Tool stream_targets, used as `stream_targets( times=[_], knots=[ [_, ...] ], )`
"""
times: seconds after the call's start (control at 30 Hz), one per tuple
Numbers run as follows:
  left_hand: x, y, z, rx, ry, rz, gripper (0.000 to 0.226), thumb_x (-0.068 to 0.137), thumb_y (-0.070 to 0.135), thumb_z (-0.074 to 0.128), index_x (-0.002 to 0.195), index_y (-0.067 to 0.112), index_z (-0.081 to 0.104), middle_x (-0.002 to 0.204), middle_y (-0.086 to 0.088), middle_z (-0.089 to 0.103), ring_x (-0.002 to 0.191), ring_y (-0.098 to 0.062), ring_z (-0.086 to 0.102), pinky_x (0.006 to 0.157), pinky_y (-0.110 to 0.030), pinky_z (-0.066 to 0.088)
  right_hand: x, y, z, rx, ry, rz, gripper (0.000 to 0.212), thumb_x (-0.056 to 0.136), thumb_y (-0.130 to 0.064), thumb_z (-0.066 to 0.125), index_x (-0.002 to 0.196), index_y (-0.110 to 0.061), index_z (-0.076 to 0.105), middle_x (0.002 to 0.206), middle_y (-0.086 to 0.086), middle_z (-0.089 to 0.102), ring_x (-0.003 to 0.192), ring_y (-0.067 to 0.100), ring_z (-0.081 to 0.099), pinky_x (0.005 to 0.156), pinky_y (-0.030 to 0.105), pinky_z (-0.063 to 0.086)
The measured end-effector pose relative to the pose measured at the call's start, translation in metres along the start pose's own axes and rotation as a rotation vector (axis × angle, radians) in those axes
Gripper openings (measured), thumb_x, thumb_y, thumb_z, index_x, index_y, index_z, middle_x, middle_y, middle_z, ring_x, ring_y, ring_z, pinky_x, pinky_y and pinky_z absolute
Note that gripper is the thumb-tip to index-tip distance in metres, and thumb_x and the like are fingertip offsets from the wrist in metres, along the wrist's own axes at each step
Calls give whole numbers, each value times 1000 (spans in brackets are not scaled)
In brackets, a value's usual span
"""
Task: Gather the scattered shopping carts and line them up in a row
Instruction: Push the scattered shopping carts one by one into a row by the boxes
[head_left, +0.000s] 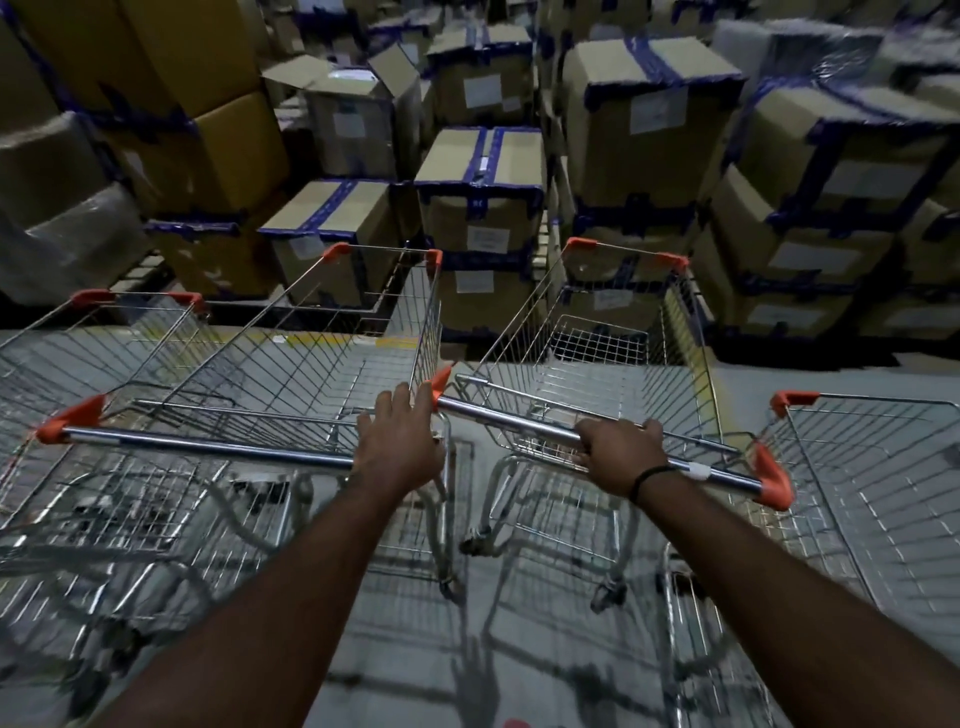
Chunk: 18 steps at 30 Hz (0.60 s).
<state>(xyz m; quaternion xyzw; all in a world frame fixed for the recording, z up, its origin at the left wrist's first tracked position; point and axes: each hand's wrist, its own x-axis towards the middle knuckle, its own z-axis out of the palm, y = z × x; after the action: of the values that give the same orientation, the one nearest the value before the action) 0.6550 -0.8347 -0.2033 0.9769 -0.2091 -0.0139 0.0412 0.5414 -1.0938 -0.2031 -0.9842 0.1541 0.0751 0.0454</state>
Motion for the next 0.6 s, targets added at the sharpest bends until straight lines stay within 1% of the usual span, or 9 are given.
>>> stream_targets(
  times=[0.1, 0.13, 0.2, 0.3, 0.33, 0.4, 0.47, 0.53, 0.6],
  knots=[
    [3, 5, -2, -37, 4, 69, 107, 83, 50, 70, 160, 24, 1, 167, -12, 9, 151, -35, 14, 119, -58, 17, -9, 2, 3, -19, -2, -17, 8, 96, -37, 55, 103, -32, 53, 106, -8, 66, 107, 23, 61, 100, 50, 28],
    [3, 8, -1, -40, -16, 113, 106, 84, 49, 70, 160, 25, 0, 168, -10, 6, 153, -35, 10, 120, -58, 13, -13, 3, 3, -11, -13, -18, 13, 97, -39, 55, 107, -32, 54, 108, -8, 66, 108, 23, 61, 99, 49, 31],
    [0, 14, 3, -32, -88, 209, 99, 86, 54, 66, 160, 28, 6, 169, -7, 2, 154, -33, 1, 121, -59, 5, -20, 5, 5, 2, -15, -16, 18, 97, -43, 54, 111, -32, 54, 112, -6, 65, 110, 24, 60, 96, 48, 37],
    [-10, 22, 15, -30, -180, 236, 92, 90, 65, 56, 160, 30, 9, 169, -7, 1, 154, -34, -12, 118, -66, -3, -35, 11, 9, 2, -2, 2, 25, 95, -52, 52, 112, -34, 53, 112, -3, 64, 108, 26, 60, 93, 46, 40],
    [-14, 24, 18, -20, -174, 229, 88, 91, 68, 52, 160, 30, 11, 169, -8, 2, 154, -34, -12, 117, -68, -6, -41, 15, 9, 4, -9, 15, 30, 94, -58, 51, 113, -34, 54, 110, -2, 64, 106, 26, 61, 91, 43, 41],
    [-20, 28, 23, 4, -131, 222, 79, 93, 72, 39, 157, 29, 22, 168, -11, 9, 155, -33, -9, 111, -69, -15, -52, 23, 5, 16, -20, 17, 41, 93, -65, 47, 110, -29, 58, 105, 1, 67, 100, 27, 63, 83, 37, 44],
    [-25, 28, 24, 36, -102, 226, 75, 94, 75, 25, 152, 29, 32, 166, -10, 20, 155, -29, -4, 108, -72, -19, -63, 35, 3, 57, -39, 6, 49, 93, -69, 43, 101, -24, 62, 96, 4, 68, 95, 28, 64, 74, 33, 44],
    [-30, 25, 23, 67, -101, 234, 78, 93, 78, 19, 150, 28, 37, 165, -8, 26, 156, -26, 0, 109, -75, -17, -76, 50, 2, 85, -62, 54, 58, 90, -75, 39, 96, -23, 65, 94, 4, 68, 93, 26, 64, 74, 33, 46],
    [-36, 22, 20, 84, -104, 244, 80, 92, 78, 18, 149, 27, 39, 164, -6, 29, 156, -25, 2, 110, -75, -14, -94, 66, 4, 59, -75, 121, 65, 86, -81, 36, 103, -25, 65, 100, 3, 68, 96, 24, 63, 79, 34, 48]
  ],
)
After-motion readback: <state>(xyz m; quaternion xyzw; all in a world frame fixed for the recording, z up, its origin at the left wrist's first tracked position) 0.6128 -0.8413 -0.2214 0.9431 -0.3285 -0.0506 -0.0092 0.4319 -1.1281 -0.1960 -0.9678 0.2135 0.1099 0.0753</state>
